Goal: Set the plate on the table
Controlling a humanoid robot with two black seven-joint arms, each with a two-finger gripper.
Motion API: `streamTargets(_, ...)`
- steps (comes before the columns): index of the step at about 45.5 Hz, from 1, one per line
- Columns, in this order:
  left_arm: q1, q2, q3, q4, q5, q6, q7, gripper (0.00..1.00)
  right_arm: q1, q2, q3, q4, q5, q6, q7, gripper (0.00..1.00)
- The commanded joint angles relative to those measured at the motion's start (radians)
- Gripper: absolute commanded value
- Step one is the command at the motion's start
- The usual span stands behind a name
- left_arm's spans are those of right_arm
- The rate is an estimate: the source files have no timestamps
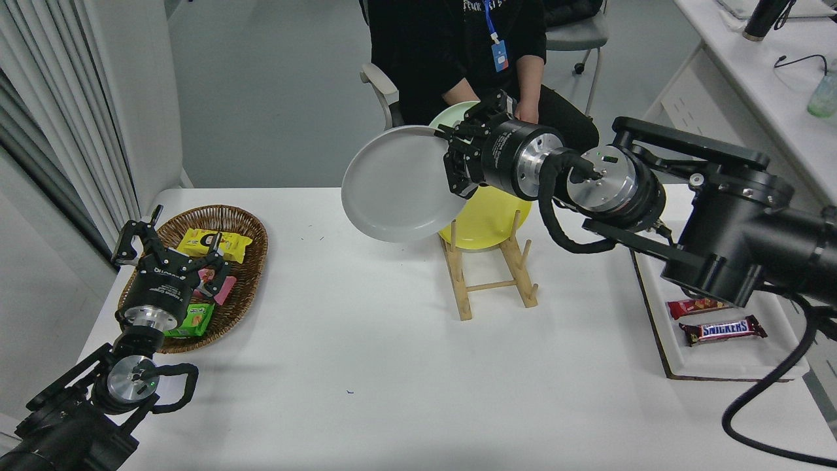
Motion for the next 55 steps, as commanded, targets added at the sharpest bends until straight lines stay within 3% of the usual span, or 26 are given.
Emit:
streamTargets(1,0.0,0.0,0.0,0.0,0.0,0.0,0.0,0.98,0.024,0.052,-0.005,-0.007,0.184,-0.138,0.0,0.0)
streamTargets(6,0.0,0.0,0.0,0.0,0.0,0.0,0.0,0.98,0.033,0.084,-0.003,-0.007,0.225,-0.216,0.0,0.0)
streamTargets(21,0.0,0.0,0.0,0.0,0.0,0.0,0.0,0.98,0.047,0.17,0.007,-0.107,0.49,-0.216,0.0,0.0)
streamTargets(55,0.0,0.0,0.0,0.0,0.0,0.0,0.0,0.98,-0.117,0.192,0.059,-0.167,0.527,-0.216,-0.01,0.0)
